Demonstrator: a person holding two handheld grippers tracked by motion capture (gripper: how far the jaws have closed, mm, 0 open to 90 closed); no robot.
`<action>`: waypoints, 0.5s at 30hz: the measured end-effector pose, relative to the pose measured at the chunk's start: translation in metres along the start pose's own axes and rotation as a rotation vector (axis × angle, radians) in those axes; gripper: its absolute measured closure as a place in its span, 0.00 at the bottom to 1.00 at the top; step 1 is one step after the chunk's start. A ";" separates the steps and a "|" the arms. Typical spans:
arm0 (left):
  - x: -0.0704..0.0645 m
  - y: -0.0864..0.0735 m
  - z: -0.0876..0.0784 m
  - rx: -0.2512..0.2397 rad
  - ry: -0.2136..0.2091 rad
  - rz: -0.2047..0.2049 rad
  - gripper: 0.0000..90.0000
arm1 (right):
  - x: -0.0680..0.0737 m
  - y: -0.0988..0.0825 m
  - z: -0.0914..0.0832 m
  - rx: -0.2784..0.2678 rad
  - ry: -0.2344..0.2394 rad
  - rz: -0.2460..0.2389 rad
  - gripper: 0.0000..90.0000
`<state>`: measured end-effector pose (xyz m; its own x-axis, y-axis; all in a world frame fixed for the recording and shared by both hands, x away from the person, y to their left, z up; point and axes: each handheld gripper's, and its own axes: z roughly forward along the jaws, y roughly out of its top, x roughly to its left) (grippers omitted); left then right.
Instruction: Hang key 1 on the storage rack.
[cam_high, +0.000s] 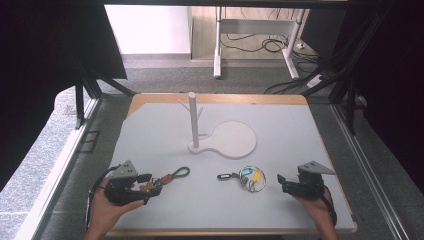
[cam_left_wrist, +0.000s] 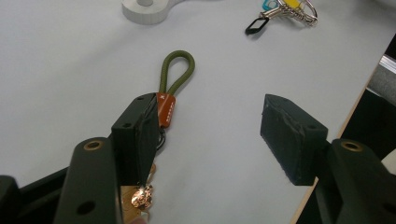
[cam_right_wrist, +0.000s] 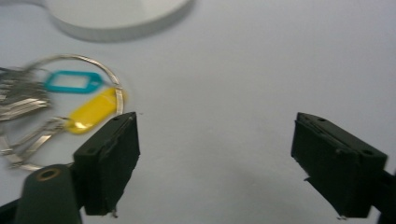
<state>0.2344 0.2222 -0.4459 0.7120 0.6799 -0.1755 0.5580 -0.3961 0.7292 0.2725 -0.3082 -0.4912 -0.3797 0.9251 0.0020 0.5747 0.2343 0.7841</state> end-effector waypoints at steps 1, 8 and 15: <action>0.000 0.000 0.000 -0.002 0.000 -0.001 0.42 | 0.000 0.001 -0.004 -0.010 0.008 -0.006 0.20; -0.002 -0.001 -0.003 -0.013 -0.002 -0.009 0.42 | 0.002 0.001 -0.016 -0.014 0.054 -0.027 0.22; -0.004 -0.001 0.001 0.004 0.008 -0.008 0.42 | 0.000 0.004 -0.019 -0.040 0.092 -0.017 0.26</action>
<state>0.2313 0.2187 -0.4468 0.7038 0.6883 -0.1759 0.5656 -0.3931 0.7249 0.2610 -0.3125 -0.4768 -0.4555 0.8891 0.0439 0.5389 0.2362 0.8086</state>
